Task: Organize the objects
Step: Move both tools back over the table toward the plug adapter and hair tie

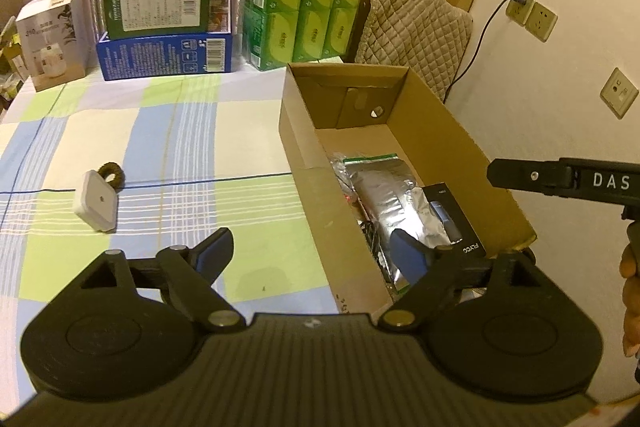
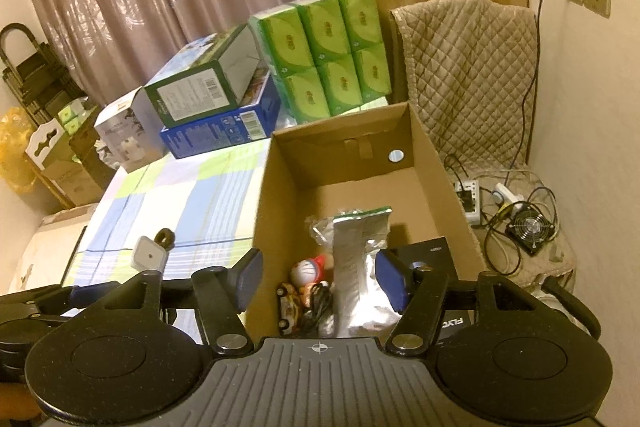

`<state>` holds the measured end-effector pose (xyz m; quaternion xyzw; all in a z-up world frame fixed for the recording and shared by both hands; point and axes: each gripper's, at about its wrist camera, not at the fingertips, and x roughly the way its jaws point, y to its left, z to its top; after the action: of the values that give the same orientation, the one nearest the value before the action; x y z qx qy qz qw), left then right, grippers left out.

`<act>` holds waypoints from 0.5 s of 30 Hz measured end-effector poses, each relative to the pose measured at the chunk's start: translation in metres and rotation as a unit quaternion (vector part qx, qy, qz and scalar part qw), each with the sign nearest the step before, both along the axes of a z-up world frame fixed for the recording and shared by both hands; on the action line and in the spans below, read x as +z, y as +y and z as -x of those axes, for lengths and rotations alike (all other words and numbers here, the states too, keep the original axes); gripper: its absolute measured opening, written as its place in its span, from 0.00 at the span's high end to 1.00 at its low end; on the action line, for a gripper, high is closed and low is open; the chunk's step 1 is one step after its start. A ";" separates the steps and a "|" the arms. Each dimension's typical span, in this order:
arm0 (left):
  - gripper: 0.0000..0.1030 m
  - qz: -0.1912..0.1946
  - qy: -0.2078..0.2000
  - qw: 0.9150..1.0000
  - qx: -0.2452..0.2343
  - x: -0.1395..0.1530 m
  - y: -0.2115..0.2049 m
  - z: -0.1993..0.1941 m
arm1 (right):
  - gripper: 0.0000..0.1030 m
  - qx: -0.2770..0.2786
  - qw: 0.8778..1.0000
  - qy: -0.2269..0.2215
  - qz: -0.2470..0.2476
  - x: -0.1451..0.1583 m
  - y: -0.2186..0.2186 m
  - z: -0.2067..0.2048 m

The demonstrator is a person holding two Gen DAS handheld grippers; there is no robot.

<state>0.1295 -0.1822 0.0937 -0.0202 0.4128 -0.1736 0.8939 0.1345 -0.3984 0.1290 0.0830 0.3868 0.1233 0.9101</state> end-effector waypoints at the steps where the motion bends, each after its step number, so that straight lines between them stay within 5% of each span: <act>1: 0.17 0.002 -0.001 1.000 0.000 0.001 0.003 0.002 | 0.42 0.002 1.000 -0.001 0.001 0.002 0.004 0.003; 6: 0.13 0.000 -0.003 1.000 0.006 -0.001 0.027 0.016 | 0.40 0.016 1.000 -0.008 0.001 0.008 0.027 0.014; 15: 0.12 -0.014 0.011 0.996 0.088 -0.020 0.114 0.031 | 0.39 0.068 0.998 -0.004 0.005 0.001 0.091 0.022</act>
<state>0.0985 -0.0686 0.0738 -0.0454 0.4221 -0.0883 0.9011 0.1121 -0.3076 0.1297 0.0520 0.3887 0.1830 0.9015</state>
